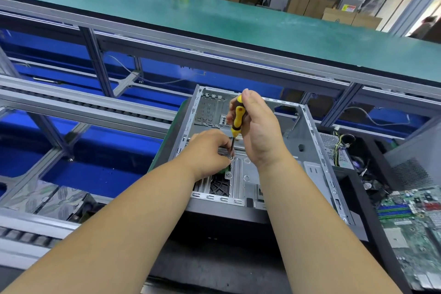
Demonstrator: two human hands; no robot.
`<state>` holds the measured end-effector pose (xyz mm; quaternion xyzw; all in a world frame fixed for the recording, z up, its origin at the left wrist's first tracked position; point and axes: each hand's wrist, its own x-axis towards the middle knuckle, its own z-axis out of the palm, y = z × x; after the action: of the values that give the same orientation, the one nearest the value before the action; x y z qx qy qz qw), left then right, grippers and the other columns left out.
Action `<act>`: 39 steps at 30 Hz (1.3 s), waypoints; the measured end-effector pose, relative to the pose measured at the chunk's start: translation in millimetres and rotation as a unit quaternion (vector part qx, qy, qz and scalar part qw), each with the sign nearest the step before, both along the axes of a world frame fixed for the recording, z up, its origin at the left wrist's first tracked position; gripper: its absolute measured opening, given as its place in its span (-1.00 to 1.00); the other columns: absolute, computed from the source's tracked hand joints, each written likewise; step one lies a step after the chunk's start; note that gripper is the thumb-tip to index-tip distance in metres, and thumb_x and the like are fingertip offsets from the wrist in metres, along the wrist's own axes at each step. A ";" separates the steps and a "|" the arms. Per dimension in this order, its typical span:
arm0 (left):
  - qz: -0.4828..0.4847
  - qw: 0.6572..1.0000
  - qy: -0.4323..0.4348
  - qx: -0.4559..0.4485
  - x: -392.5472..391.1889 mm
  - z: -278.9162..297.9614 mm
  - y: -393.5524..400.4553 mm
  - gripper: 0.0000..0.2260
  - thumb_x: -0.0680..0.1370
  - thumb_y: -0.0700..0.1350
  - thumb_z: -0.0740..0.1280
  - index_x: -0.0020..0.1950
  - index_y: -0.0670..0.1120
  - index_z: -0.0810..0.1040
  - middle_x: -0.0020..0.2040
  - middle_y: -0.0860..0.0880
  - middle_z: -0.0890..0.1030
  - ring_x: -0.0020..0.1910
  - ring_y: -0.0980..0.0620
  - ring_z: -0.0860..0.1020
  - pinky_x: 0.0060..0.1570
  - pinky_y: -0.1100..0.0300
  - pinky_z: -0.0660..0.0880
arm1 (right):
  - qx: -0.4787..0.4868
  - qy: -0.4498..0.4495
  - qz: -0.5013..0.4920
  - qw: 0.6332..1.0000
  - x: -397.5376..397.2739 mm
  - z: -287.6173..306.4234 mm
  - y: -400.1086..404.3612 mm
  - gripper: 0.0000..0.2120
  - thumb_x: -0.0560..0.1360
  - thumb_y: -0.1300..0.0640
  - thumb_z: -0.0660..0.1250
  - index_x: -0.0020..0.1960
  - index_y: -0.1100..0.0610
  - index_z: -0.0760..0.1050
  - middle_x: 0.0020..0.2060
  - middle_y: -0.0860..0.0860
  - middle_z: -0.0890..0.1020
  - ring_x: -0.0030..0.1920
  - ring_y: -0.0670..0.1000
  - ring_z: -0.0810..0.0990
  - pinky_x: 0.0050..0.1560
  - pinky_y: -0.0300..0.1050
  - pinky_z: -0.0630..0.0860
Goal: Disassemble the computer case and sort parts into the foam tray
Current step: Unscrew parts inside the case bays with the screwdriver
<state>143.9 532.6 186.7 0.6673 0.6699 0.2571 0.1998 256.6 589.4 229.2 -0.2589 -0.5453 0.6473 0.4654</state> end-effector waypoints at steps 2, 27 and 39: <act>0.001 1.000 -0.004 -0.001 0.1 0.3 -0.2 -0.89 0.41 -0.15 0.39 -0.11 0.03 0.61 -0.01 0.06 0.54 0.09 0.01 0.49 0.24 0.00 0.37 | 0.000 0.000 0.003 1.000 1.2 -0.6 -1.0 -0.74 0.54 -0.06 0.25 -0.15 0.12 0.54 -0.25 -0.02 0.59 -0.28 -0.01 0.52 -0.18 -0.15 0.48; 0.008 1.000 0.015 0.016 -0.8 -6.9 2.9 -0.93 0.48 -0.01 0.42 -0.13 0.05 0.56 -0.08 0.10 0.50 0.07 0.03 0.48 0.22 0.04 0.34 | -0.055 0.024 0.116 0.991 -12.6 6.8 20.5 -0.44 0.69 -0.06 -0.05 -0.39 0.15 0.37 -0.61 -0.03 0.21 -0.57 -0.05 0.07 -0.52 -0.25 0.08; -0.001 1.000 0.014 0.020 -1.1 -7.4 2.3 -0.90 0.49 -0.01 0.42 -0.14 0.13 0.51 -0.07 0.12 0.51 0.07 0.05 0.48 0.28 0.00 0.31 | -0.024 -0.024 -0.054 0.998 4.6 9.0 7.8 -0.69 0.65 -0.04 0.21 -0.14 0.14 0.53 -0.34 -0.06 0.62 -0.31 -0.08 0.58 -0.22 -0.20 0.55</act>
<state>142.8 534.9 179.3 0.6751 0.6671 0.2606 0.1772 261.2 597.2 238.2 -0.3141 -0.5261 0.6277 0.4801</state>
